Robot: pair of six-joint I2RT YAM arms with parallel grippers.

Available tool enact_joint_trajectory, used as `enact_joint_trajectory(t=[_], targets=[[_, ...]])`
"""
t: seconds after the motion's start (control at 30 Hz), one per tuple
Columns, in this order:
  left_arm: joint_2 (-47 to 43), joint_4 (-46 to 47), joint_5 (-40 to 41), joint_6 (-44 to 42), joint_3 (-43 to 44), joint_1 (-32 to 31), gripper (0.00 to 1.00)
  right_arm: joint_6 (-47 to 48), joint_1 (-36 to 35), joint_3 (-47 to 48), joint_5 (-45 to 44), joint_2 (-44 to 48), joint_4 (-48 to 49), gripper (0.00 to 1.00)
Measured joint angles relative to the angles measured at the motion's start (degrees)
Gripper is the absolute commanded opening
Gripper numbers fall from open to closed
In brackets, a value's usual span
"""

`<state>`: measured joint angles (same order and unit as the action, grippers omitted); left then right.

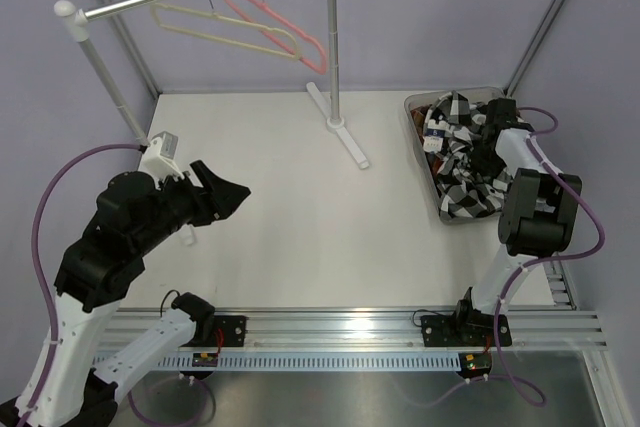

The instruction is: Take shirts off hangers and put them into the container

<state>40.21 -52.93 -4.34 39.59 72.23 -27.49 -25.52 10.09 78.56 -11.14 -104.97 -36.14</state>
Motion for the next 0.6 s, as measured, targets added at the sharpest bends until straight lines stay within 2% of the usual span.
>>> enact_joint_trajectory(t=[0.07, 0.1, 0.17, 0.2, 0.23, 0.3, 0.33, 0.6], targets=[[-0.31, 0.07, 0.0, 0.09, 0.0, 0.0, 0.67, 0.5, 0.0, 0.33, -0.04, -1.11, -0.24, 0.2], [-0.35, 0.04, 0.0, 0.13, 0.0, 0.0, 0.67, 0.96, 0.0, 0.83, -0.15, -2.05, -0.26, 0.32], [-0.35, 0.02, 0.0, 0.15, 0.0, 0.0, 0.67, 1.75, 0.0, 1.62, -0.22, -3.61, -0.24, 0.46], [-0.33, -0.02, 0.0, 0.15, 0.0, 0.0, 0.67, 2.34, 0.0, 1.86, -0.24, -4.13, -0.24, 0.63], [-0.26, -0.09, -0.02, 0.15, 0.0, 0.0, 0.67, 2.58, 0.0, 1.97, -0.33, -4.22, -0.37, 0.73], [-0.2, -0.2, 0.0, 0.13, 0.0, 0.0, 0.67, 3.23, -0.02, 2.64, -0.83, -3.93, -1.29, 0.87], [-0.09, -0.17, -0.02, 0.11, 0.0, 0.0, 0.68, 3.43, -0.04, 3.02, -1.27, -3.56, -1.73, 0.99], [0.96, 1.31, -0.26, -0.09, -2.34, 0.0, 0.75, 4.33, -1.73, 7.78, -3.26, 9.46, -8.39, 1.0]])
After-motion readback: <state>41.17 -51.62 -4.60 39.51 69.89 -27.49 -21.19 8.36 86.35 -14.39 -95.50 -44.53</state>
